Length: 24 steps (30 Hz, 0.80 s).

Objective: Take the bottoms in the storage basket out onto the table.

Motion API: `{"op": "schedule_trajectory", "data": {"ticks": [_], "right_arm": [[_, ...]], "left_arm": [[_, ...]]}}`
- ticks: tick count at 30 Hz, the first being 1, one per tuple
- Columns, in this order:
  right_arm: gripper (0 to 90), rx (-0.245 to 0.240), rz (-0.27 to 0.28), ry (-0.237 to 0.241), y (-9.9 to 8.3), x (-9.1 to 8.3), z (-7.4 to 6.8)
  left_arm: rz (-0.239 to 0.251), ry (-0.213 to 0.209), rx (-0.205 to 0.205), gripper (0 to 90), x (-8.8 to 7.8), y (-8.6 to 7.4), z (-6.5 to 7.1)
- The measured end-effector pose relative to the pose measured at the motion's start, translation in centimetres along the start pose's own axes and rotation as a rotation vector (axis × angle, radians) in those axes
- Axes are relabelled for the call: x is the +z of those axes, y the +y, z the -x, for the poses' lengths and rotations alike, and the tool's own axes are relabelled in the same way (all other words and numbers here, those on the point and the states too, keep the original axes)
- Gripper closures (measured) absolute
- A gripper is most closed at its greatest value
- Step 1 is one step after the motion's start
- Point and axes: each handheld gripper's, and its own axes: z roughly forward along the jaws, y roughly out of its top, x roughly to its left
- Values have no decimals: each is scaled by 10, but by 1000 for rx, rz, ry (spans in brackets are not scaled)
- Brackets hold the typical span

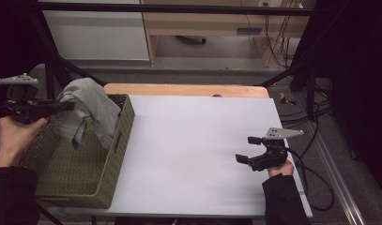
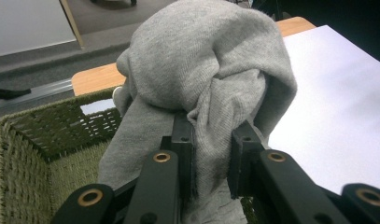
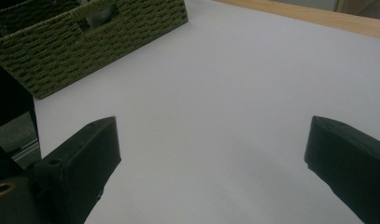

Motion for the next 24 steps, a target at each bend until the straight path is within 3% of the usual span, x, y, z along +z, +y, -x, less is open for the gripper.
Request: {"op": "schedule_trajectory", "data": {"ticks": [24], "right_arm": [[40, 0, -3, 1, 0, 1, 0]], "left_arm": [[1, -39, 32, 756, -14, 17, 12]]}}
